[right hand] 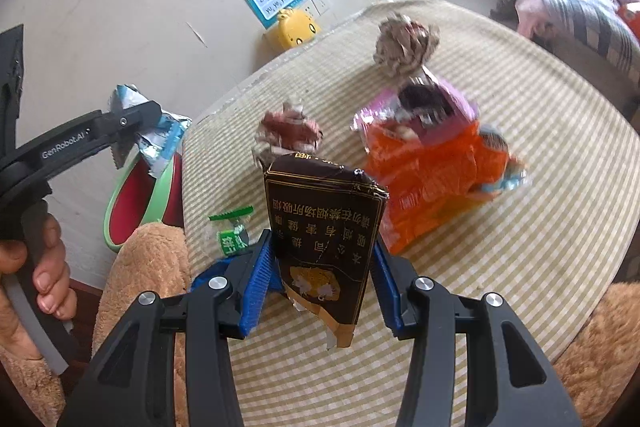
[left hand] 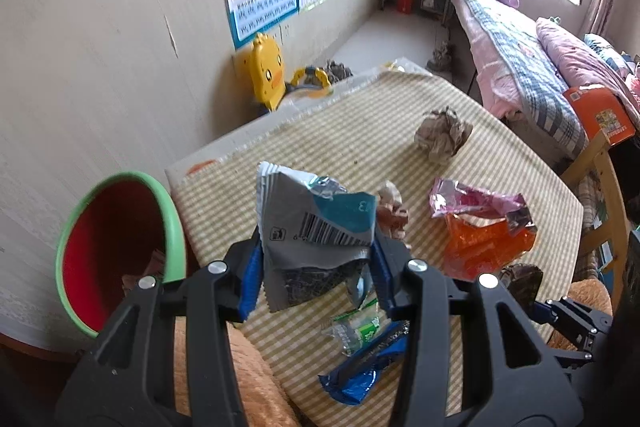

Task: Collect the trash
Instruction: 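Carry both items over the red bin and open both tools to drop them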

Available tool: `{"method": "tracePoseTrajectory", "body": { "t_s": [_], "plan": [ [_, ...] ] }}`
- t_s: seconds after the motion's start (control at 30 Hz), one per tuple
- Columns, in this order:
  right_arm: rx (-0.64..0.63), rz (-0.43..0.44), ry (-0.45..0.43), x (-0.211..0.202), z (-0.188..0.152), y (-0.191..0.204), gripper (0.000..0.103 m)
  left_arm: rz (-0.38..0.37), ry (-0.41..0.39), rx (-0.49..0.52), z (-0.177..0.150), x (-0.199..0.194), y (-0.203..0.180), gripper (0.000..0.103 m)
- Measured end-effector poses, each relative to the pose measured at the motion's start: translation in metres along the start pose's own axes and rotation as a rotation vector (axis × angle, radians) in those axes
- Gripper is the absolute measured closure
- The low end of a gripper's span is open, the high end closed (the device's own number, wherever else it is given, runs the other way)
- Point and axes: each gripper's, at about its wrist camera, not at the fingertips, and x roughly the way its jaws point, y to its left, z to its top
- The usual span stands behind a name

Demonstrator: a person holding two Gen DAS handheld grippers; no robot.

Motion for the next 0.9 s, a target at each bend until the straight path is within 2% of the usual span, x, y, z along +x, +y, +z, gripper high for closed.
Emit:
{"method": "tracePoseTrajectory", "body": {
  "t_s": [0.33,0.9],
  "plan": [
    [-0.051,-0.012,-0.071,-0.017,0.028,0.022,0.058,0.02,-0.067,-0.022,0.003,-0.022,0.019,0.059],
    [-0.155,0.046,-0.144,-0.02,0.077,0.088,0.057,0.08,-0.146,-0.112,0.002,-0.044,0.069,0.059]
  ]
}}
